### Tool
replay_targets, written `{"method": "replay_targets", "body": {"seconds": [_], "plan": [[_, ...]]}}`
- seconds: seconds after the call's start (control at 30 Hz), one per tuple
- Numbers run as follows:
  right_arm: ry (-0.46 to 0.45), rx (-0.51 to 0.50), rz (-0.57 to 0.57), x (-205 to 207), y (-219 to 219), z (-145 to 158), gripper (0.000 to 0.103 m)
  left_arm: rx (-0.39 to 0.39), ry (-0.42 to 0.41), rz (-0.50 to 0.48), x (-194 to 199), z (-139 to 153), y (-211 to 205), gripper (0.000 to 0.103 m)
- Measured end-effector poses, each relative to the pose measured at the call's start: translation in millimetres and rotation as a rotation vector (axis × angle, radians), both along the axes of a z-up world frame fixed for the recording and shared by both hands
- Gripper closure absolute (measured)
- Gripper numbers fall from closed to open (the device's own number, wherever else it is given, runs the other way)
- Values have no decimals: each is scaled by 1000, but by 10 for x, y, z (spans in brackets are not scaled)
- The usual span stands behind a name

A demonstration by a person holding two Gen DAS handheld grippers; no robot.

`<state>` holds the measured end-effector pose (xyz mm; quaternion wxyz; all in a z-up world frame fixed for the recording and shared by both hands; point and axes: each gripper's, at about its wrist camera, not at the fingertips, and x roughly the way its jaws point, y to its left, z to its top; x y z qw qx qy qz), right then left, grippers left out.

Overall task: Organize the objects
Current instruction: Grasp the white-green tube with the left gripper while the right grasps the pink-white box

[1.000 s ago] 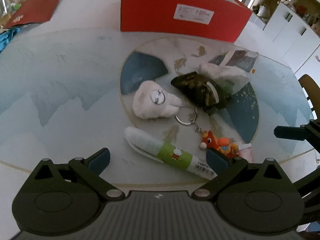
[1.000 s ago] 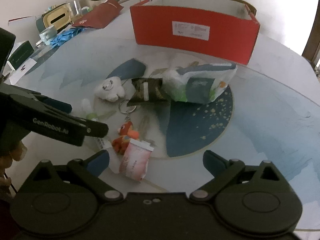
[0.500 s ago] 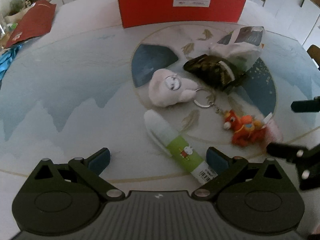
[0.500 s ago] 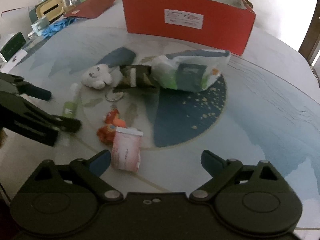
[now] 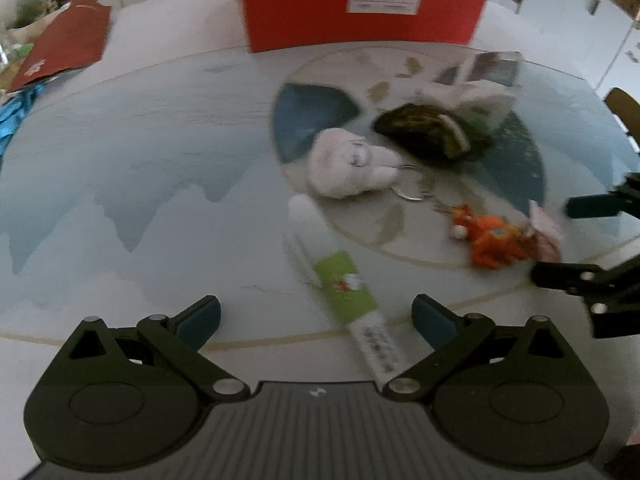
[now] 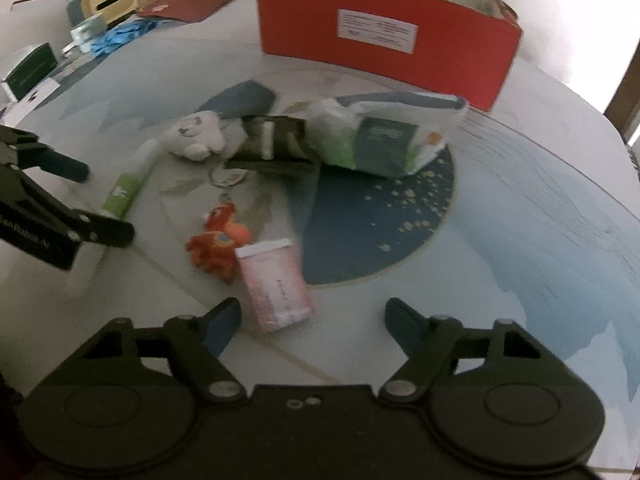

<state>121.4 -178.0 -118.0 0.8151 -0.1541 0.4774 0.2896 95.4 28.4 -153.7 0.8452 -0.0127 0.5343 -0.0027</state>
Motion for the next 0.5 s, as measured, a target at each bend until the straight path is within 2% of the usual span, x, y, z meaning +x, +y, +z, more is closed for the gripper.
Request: {"method": "replay_targets", "body": {"seconds": [0.13, 0.2, 0.27, 0.3, 0.37, 0.5], "plan": [[1, 9, 32, -26, 54, 27, 41, 11, -11, -8, -27, 21, -73, 15], [1, 12, 41, -25, 61, 37, 47, 18, -20, -9, -29, 47, -90, 27], [2, 14, 44, -20, 70, 45, 52, 26, -27, -14, -25, 73, -103, 47], [3, 16, 45, -20, 69, 48, 56, 22, -29, -20, -24, 87, -106, 51], [11, 22, 48, -20, 65, 55, 60, 7, -29, -33, -19, 108, -114, 66], [43, 42, 48, -11, 34, 72, 71, 13, -29, -43, -7, 117, -137, 76]]}}
